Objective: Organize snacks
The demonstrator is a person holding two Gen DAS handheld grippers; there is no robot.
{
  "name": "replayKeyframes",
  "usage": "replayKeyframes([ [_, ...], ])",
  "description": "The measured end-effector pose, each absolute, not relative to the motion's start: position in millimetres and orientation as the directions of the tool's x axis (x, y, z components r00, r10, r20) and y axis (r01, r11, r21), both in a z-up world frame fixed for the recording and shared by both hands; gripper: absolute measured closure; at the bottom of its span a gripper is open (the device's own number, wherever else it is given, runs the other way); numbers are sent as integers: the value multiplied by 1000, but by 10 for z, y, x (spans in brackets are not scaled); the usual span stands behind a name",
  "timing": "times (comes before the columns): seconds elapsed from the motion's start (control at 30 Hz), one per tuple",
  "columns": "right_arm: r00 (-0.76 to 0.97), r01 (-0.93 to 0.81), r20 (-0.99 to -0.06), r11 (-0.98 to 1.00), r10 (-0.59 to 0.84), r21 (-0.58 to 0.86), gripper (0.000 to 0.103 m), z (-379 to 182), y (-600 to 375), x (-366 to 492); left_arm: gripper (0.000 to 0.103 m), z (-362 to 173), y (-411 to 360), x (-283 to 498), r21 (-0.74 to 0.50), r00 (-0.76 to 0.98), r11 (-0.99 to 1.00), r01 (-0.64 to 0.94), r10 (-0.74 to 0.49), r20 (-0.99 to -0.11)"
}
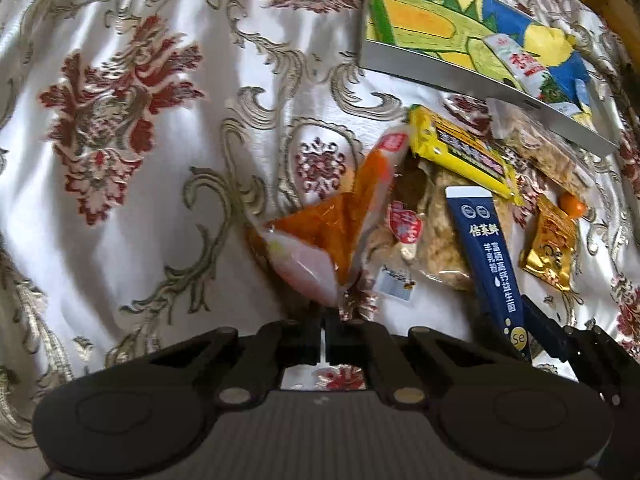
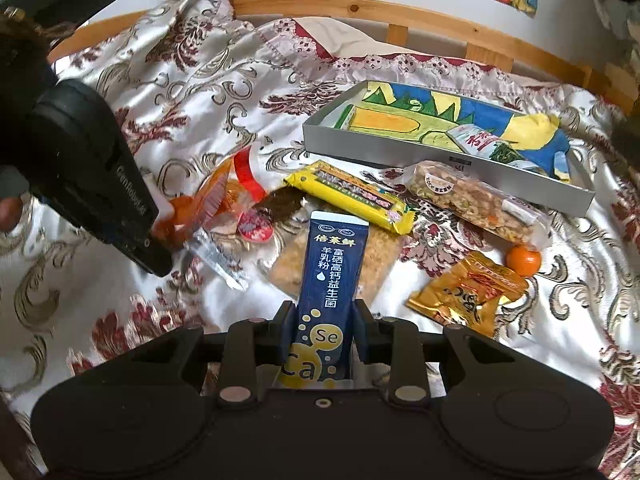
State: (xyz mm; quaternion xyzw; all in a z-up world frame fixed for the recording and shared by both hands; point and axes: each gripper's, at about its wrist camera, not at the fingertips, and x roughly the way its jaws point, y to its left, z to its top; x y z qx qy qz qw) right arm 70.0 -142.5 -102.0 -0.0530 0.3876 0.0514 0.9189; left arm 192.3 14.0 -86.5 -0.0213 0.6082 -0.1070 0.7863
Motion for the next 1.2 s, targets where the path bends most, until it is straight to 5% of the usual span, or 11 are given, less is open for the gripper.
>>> replayKeyframes([
  [0.17,705,-133,-707,990,61,-47,67,-1032,-1451,690,94,-840,121,1931,-127,271,979,161,-168,-948],
  [0.2,704,-131,-708,990,59,-48,67,-1039,-1451,706,88,-820,104,1921,-111,284,979,170,-156,-946],
  [0.27,705,-123,-708,991,51,-51,66,-1065,-1445,741,45,-757,77,1890,-59,331,982,182,-117,-936],
  [0.33,707,-122,-705,991,52,-49,64,-1093,-1425,770,31,-682,39,1839,34,408,981,191,-48,-912],
  [0.47,718,-138,-694,988,53,-67,58,-1116,-1356,824,20,-663,-82,1835,90,464,965,246,-36,-885],
  [0.63,717,-136,-696,988,43,-79,46,-1147,-1339,860,21,-787,-198,1957,54,430,945,324,-96,-898],
  [0.73,700,-112,-712,993,54,-36,45,-1185,-1407,901,32,-883,-163,2011,31,402,945,327,-109,-909],
  [0.83,689,-77,-723,997,47,-9,66,-1187,-1458,936,39,-872,-106,2032,-10,379,949,314,-135,-916],
  [1.0,695,-97,-719,994,28,-55,71,-1177,-1408,893,54,-778,-76,1984,-26,365,957,288,-136,-921],
  [1.2,695,-121,-717,992,59,-35,74,-1074,-1430,771,56,-736,135,1990,-116,339,975,190,-176,-924],
])
